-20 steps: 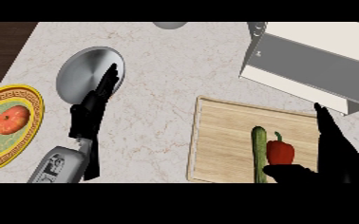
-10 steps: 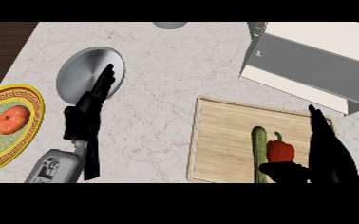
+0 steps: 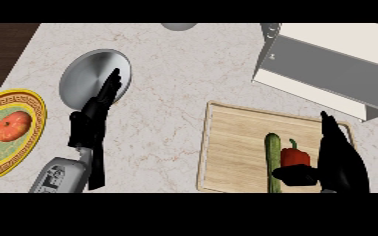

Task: Pick the bell pepper from the tray and place it in the tiered shelf

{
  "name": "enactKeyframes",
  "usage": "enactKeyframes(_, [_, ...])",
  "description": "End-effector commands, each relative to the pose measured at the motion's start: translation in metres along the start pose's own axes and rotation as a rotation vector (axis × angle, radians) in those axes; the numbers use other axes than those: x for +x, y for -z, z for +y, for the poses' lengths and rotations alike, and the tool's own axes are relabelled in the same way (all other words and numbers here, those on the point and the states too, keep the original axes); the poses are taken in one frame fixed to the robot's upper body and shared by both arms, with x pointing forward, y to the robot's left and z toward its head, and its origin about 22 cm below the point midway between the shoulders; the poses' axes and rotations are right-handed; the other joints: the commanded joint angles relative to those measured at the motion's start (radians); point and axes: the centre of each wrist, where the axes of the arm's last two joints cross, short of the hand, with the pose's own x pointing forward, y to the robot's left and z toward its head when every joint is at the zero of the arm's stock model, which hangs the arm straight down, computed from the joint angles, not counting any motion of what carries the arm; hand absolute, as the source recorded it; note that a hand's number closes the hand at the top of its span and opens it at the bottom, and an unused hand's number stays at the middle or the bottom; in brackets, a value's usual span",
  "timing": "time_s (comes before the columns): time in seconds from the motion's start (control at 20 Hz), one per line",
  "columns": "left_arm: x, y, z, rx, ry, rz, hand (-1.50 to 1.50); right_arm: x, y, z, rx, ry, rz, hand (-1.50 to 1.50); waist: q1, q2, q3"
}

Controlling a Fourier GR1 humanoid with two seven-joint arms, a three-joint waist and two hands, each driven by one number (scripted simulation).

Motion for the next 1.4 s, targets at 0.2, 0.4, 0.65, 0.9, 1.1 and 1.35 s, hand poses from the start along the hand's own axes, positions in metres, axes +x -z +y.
enactKeyframes(0.2, [0.001,0.007,-0.013,0.013,-0.008,-0.023,0.00,-0.006,0.025,0.002,0.014,-0.033,0.113,-1.50,-0.002,0.000,0.000])
enactKeyframes(0.4, [-0.001,0.007,-0.006,-0.018,0.001,0.007,0.00,-0.009,0.014,0.033,0.027,-0.032,0.101,-1.50,-0.001,0.000,0.000])
enactKeyframes(0.65, [0.004,-0.014,-0.004,0.010,-0.009,-0.032,0.00,-0.020,0.029,0.028,0.051,-0.019,0.109,-1.50,0.001,0.000,0.000])
enactKeyframes(0.9, [-0.010,0.005,-0.019,-0.001,-0.002,-0.015,0.00,-0.042,0.048,0.046,0.081,-0.037,0.110,-1.50,-0.002,0.001,0.000])
enactKeyframes(1.1, [-0.010,-0.005,0.006,-0.002,-0.009,-0.014,0.00,-0.017,0.011,0.060,0.109,-0.071,0.081,1.50,-0.001,0.000,0.000])
enactKeyframes(1.35, [-0.010,-0.009,-0.010,-0.008,-0.006,-0.004,0.00,-0.040,0.024,0.056,0.092,-0.194,0.031,1.50,-0.002,0.000,0.000])
